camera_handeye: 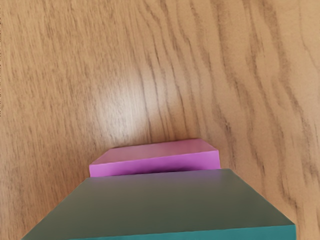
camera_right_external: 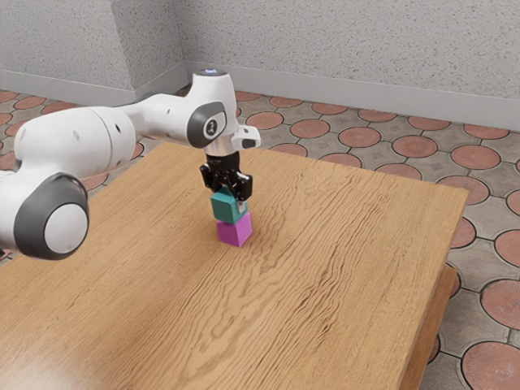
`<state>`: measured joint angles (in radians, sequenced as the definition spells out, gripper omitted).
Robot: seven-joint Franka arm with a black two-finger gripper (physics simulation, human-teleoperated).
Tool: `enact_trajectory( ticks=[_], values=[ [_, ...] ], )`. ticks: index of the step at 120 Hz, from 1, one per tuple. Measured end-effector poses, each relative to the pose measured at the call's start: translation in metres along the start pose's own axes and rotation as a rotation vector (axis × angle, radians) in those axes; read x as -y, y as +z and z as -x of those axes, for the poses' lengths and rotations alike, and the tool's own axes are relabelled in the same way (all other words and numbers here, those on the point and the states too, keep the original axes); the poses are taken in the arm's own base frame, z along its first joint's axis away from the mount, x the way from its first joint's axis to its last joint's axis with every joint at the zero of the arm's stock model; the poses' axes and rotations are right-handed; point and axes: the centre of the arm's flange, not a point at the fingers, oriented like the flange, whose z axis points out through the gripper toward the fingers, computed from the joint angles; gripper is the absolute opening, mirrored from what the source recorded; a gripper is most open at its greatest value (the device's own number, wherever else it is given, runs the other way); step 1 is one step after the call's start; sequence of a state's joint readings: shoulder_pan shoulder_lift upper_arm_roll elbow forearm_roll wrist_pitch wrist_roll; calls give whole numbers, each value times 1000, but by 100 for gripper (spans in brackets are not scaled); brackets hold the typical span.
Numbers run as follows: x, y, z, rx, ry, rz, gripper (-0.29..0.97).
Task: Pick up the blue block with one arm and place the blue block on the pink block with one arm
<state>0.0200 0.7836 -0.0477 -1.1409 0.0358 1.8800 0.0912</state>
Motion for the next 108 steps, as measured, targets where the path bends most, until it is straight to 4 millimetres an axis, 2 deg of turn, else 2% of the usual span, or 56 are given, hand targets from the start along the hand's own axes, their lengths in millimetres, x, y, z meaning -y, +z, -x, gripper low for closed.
enact_trajectory(
  ticks=[66, 88, 108],
  values=[
    [-1, 10, -4, -18, -10, 0, 38],
    [-2, 14, -5, -16, -10, 4, 54],
    [-1, 13, -5, -20, -11, 4, 61]
  ],
)
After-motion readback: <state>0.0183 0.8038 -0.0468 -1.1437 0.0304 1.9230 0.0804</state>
